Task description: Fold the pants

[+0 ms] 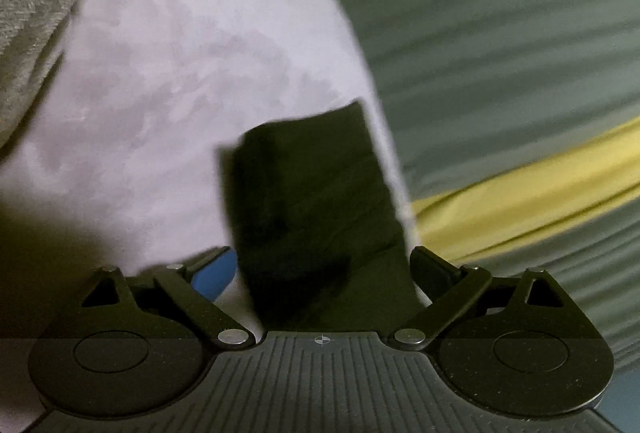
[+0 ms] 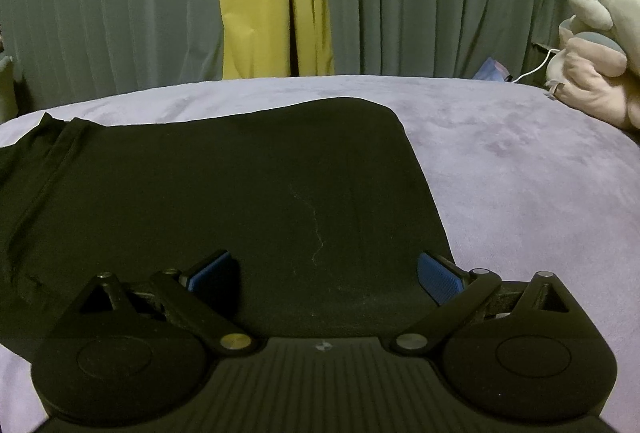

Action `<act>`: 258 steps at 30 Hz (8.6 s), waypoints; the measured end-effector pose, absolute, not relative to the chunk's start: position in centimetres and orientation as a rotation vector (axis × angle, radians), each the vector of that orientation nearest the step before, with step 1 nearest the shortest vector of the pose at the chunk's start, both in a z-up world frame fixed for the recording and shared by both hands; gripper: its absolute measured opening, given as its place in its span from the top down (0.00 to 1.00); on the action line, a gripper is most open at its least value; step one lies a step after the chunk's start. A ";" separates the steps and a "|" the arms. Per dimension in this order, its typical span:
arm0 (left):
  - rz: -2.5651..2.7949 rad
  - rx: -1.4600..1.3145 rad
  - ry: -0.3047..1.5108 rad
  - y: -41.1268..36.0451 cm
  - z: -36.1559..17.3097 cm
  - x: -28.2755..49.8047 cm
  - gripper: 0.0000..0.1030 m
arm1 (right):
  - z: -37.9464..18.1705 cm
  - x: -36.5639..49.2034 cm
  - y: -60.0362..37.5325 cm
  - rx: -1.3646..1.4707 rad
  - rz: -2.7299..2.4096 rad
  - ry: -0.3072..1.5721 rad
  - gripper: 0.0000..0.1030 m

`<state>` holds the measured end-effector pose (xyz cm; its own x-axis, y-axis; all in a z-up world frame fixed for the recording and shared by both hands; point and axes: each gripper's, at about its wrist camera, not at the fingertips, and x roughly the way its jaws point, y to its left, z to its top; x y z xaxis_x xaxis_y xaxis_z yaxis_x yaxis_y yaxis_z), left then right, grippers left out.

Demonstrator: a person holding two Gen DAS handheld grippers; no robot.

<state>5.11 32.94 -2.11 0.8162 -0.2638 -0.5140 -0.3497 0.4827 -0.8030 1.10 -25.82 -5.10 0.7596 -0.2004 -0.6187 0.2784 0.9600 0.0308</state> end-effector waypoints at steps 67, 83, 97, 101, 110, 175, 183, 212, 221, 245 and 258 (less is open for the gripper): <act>-0.727 -0.455 0.861 -8.0 9.1 9.0 0.06 | -0.7 -5.9 -35.8 0.731 -0.268 0.435 0.04; 0.026 -0.586 0.867 10.4 -0.6 9.2 0.03 | -4.0 -0.2 -32.7 0.917 0.009 0.669 0.04; -0.012 -0.627 0.848 10.2 -0.8 9.1 0.03 | -5.3 2.8 -35.9 1.199 0.141 0.800 0.09; -0.005 -0.606 0.848 9.6 -0.9 9.6 0.03 | -4.4 3.4 -34.8 1.082 0.105 0.866 0.11; 0.011 -0.607 0.841 9.5 -1.0 9.8 0.02 | -4.5 4.9 -33.9 1.054 0.134 0.868 0.04; 0.082 -0.545 0.810 8.9 -0.8 9.6 0.02 | 2.8 0.3 -34.1 0.758 0.158 0.676 0.52; 0.083 -0.554 0.814 8.6 -0.9 9.7 0.02 | 1.4 0.8 -34.8 0.842 0.182 0.678 0.47; 0.096 -0.536 0.815 8.2 -1.2 10.1 0.00 | -7.3 5.9 -33.5 1.147 0.447 0.831 0.34; 0.106 -0.560 0.809 8.6 -1.2 10.2 0.00 | -7.3 5.0 -33.2 1.242 0.540 0.771 0.73; 0.120 -0.600 0.735 9.7 -0.3 9.1 0.00 | 5.7 3.0 -27.4 0.813 0.428 0.524 0.85; 0.056 -0.298 0.829 5.5 -0.3 10.4 0.00 | -1.5 2.4 -34.1 0.863 0.043 0.782 0.68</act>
<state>10.41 5.45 -0.26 0.6767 -0.0664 -0.7333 -0.1651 0.9569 -0.2390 2.44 -34.14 -1.45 0.7263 0.3348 -0.6003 0.2674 0.6669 0.6955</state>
